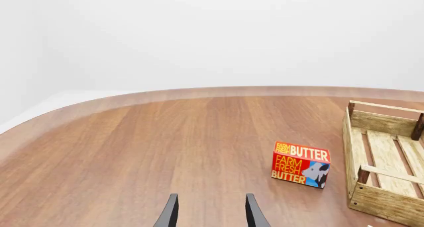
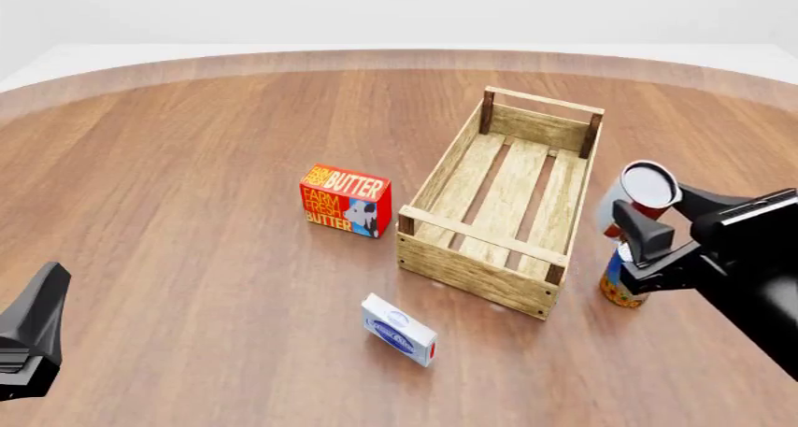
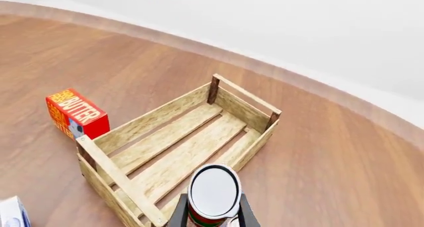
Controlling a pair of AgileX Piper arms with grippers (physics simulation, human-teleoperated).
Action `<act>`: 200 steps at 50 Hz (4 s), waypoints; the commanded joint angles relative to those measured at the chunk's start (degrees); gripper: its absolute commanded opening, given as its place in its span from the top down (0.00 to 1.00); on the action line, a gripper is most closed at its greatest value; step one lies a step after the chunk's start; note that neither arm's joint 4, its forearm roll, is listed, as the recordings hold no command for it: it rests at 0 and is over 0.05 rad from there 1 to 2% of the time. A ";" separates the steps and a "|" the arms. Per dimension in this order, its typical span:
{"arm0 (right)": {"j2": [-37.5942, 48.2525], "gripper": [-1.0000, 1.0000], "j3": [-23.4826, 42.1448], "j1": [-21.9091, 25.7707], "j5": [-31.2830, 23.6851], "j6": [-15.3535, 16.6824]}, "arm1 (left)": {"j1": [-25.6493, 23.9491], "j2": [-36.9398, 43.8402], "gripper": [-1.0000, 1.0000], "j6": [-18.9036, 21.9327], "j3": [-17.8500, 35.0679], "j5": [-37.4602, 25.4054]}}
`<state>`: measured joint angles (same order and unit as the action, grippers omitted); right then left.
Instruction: Pick up the tomato sauce, and put it in the wooden tray.
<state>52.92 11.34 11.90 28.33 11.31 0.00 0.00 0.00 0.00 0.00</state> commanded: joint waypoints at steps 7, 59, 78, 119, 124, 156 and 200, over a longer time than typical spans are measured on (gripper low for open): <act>1.74 1.00 4.97 1.30 -0.77 -0.56 | 0.00 0.00 0.00 0.00 0.00 0.00; 20.81 1.00 20.10 4.66 3.01 -0.18 | 0.00 0.00 0.00 0.00 0.00 0.00; 28.93 1.00 24.70 4.43 4.64 0.33 | 0.00 0.00 0.00 0.00 0.00 0.00; 43.49 1.00 35.57 4.07 5.06 1.40 | 0.00 0.00 0.00 0.00 0.00 0.00; 45.17 1.00 36.30 3.79 5.23 1.38 | 0.00 0.00 0.00 0.00 0.00 0.00; 50.83 1.00 39.41 4.52 3.34 0.91 | 0.00 0.00 0.00 0.00 0.00 0.00; 55.85 1.00 42.48 4.15 0.44 1.12 | 0.00 0.00 0.00 0.00 0.00 0.00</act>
<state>108.02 53.04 16.11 29.13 13.29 0.00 0.00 0.00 0.00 0.00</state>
